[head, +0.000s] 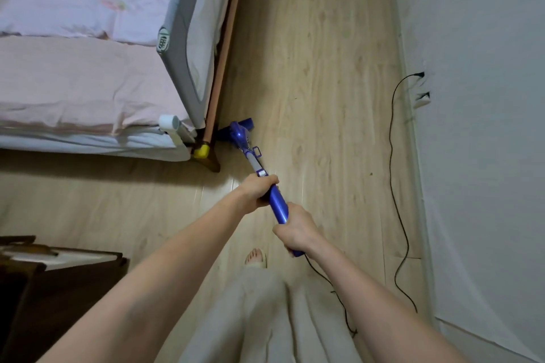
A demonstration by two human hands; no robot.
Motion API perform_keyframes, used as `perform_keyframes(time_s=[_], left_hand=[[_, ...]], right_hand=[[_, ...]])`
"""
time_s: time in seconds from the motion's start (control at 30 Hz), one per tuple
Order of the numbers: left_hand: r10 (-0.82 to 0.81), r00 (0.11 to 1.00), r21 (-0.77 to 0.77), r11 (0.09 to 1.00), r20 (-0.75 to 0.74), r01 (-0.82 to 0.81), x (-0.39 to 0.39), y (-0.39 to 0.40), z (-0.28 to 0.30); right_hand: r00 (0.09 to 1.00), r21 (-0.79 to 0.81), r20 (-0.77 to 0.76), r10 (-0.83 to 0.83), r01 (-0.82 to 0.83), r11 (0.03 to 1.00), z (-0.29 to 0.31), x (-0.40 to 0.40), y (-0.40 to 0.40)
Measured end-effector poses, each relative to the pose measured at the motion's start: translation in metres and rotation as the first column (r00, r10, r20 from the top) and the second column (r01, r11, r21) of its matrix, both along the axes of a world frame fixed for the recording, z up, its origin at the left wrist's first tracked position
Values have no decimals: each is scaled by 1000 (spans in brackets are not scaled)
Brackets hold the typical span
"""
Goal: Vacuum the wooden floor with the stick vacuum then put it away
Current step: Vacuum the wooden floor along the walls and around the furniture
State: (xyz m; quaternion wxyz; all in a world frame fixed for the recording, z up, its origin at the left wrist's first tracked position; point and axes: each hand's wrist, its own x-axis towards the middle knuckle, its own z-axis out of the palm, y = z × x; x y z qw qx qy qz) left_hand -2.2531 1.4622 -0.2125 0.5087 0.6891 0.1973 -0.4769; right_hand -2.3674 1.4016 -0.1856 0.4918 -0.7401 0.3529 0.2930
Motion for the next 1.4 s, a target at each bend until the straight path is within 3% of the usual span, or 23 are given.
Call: perform_keyframes(time_s=[0.23,0.43,0.67,0.83,1.03,1.27,1.4], left_hand=[[38,998,16,999,44,-39,-14,5,18],[82,995,-5,997,49,-82,-89,20,35],[199,980,-61,978,0,-199,-201,6,37],[306,949,-35,950,-76,-309,-243,1,43],[389,920,-29,920,-47,-390,-233,35,42],[302,953,49,952,22,-303,-203,88,26],[299,954,3,954,2,-299,-202,101,31]], right_hand=[[999,58,20,-30,29,998,16,-4,12],[999,114,48,17,-22,993,36,-74,20],[985,142,64,158,-166,976,61,-183,-19],[954,187,70,291,-299,936,75,-218,-44],[957,147,91,277,-288,946,66,-203,-5],[970,115,82,230,-239,964,40,-180,64],[962,95,63,267,-272,958,44,-176,70]])
